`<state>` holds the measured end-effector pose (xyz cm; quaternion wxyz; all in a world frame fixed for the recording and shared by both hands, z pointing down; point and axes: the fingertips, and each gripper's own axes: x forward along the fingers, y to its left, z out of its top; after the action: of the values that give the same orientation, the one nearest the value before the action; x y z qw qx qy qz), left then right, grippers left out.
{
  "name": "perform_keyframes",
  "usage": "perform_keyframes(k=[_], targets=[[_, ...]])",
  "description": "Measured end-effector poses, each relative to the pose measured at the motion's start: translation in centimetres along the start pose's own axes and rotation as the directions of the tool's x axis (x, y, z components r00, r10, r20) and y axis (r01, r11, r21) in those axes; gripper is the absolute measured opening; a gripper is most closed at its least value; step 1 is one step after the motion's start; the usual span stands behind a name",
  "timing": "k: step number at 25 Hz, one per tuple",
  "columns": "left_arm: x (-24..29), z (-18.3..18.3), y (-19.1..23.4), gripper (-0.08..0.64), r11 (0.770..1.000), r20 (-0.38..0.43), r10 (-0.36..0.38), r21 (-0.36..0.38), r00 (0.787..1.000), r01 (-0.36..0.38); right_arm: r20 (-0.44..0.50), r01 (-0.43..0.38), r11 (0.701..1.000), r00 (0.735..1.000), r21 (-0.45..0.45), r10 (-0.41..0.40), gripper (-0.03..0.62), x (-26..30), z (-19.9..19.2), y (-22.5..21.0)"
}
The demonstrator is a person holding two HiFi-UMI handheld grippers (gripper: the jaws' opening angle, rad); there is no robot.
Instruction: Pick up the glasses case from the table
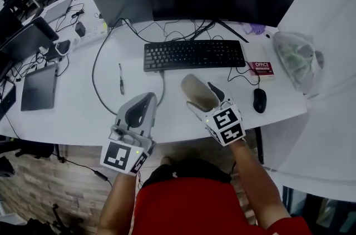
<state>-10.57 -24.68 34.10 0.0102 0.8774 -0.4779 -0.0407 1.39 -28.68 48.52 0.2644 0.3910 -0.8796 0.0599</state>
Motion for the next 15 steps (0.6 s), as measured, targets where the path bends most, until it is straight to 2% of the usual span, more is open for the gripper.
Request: perform_keyframes(k=[4,8,15], targets=[[0.5,-0.8,0.1,0.011,1.0,-0.025,0.02,-0.002,0.999,-0.02,-0.113,-0.051,0.999,0.992,0.017,0.053,0.448,2.4,-2.6,-0.3],[0.6,-1.1,0.4,0.011,0.999,-0.042,0.044,0.002,0.998,-0.044,-0.224,-0.088,0.996,0.97,0.03,0.093,0.478,4.3,-5.4,-0.5],[0.5,-1.5,1.0,0.011,0.996,-0.056,0.086,0.003,0.995,-0.086,-0.335,-0.105,0.994,0.935,0.039,0.112,0.485,6.2,-7.8,-1.3]])
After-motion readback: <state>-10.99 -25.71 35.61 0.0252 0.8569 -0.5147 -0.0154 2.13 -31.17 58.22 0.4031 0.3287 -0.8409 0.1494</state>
